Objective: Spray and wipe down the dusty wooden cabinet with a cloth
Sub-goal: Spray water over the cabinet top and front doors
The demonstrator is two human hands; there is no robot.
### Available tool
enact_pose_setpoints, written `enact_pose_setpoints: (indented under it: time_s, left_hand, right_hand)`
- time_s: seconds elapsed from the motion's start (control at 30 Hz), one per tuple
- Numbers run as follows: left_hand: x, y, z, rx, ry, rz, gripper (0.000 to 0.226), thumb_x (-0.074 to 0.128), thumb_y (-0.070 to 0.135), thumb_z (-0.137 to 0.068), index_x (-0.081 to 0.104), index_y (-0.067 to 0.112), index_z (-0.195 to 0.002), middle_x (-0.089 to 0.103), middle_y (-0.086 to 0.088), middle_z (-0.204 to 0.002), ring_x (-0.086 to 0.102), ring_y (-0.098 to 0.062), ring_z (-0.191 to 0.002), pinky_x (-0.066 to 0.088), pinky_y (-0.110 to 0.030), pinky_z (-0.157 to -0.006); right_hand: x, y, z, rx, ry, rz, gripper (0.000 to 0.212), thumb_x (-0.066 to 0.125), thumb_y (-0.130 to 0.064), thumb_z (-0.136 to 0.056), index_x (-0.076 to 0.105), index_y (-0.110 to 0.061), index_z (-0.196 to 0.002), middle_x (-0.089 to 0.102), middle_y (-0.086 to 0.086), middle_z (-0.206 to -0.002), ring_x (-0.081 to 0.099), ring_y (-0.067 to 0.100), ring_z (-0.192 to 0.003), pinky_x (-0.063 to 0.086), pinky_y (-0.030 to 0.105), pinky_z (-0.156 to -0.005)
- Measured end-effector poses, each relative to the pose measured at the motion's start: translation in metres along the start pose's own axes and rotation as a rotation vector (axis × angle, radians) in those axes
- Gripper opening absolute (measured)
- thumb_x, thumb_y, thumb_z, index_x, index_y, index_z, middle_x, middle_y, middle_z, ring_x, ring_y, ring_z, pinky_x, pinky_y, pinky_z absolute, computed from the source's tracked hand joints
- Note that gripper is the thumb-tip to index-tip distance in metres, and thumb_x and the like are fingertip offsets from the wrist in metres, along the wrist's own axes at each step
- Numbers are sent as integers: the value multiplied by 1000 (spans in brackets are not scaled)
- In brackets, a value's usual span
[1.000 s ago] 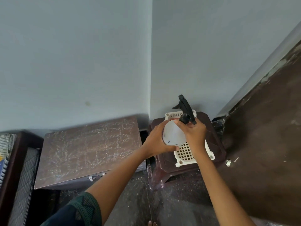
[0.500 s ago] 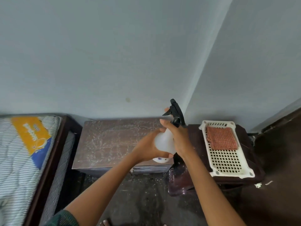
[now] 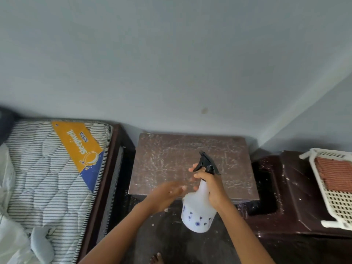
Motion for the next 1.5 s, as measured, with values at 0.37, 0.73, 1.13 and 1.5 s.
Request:
enact_pose_setpoints:
  time_s: [0.37,0.73,1.13,1.5]
  left_hand:
    - [-103,-155,-40,-155,452,-83,29,50,20,-90,60,22,-118,64,3,-119,59,-14,-108,47,-32,-94]
    - [-51,-239,-48,-523,275,-524,58,40,36,-92,23,20,-145,10,-4,-158,9,-25,-146,7,-50,-117]
    - [-39,-268,-48,-526,163,-515,62,39,33,-92,15,17,-147,17,3,-157,-1,-26,-147,1,-54,-115]
    - [-38,-251,-59,-480,200,-561,61,43,35,-92,20,18,-146,21,0,-155,4,-29,-146,6,-52,-116]
  right_hand:
    - [45,71,-90,129,8,343,16,66,-10,-80,69,-5,-95,67,15,-87,48,18,-43,43,24,-46]
    - [74,82,-144,135,-90,607,21,62,-19,-84,67,1,-88,67,11,-81,46,16,-44,42,24,-44]
    - [81,66,-163,120,-97,591,21,60,-14,-82,68,5,-89,69,5,-77,47,16,-46,45,24,-47]
    - [44,58,-174,118,14,499,13,60,-8,-78,67,0,-86,71,17,-89,47,18,-44,44,25,-45]
Point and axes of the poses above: each hand's wrist, its own z-axis away from the middle knuckle, its own x-axis out of the palm, y = z × x, the point moved 10 cm from there along -z, towards the middle knuckle
